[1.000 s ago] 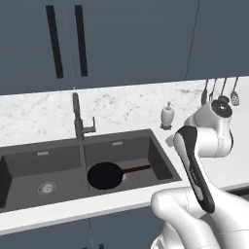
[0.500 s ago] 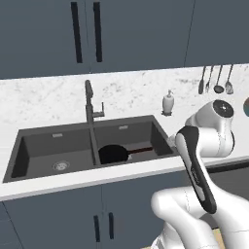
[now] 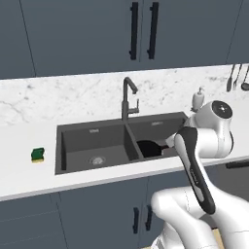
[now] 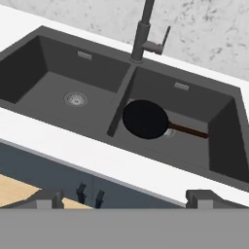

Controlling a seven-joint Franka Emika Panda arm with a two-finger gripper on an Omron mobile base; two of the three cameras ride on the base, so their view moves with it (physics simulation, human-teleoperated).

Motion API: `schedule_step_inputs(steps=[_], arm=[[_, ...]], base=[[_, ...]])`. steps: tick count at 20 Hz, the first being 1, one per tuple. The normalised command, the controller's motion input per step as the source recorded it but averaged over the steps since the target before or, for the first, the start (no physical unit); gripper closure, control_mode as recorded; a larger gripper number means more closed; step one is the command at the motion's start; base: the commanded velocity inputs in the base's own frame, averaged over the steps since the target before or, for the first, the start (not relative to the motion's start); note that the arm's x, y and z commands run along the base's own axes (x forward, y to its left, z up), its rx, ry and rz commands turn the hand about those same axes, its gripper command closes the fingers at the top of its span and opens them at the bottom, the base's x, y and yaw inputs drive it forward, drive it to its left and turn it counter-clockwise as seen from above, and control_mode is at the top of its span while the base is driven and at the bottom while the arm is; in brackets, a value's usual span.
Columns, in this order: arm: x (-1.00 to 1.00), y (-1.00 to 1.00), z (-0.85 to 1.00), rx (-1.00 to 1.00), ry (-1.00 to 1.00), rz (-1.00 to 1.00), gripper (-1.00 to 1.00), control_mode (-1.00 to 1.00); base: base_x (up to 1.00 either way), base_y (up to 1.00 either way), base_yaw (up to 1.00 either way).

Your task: Pick the pan and sponge and place them into the sink. Then turn on the water.

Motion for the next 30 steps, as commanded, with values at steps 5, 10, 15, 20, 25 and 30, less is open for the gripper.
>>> schedule_step_inputs(steps=[5,10,15,20,25,30], arm=[[0.0,0.0,0.0,0.0,0.0,0.0,-1.0,1.0],[0.0,0.0,0.0,0.0,0.0,0.0,-1.0,1.0],[0.0,0.0,0.0,0.0,0.0,0.0,-1.0,1.0],[0.0,0.0,0.0,0.0,0.0,0.0,-1.0,1.0],[0.0,0.0,0.0,0.0,0.0,0.0,-1.0,1.0],[0.0,0.0,0.0,0.0,0.0,0.0,-1.0,1.0]], base=[[0.0,0.41,0.0],[0.01,-0.2,0.0],[0.43,-0.23,0.0],[0.79,0.0,0.0],[0.57,0.0,0.0],[0.14,0.0,0.0]])
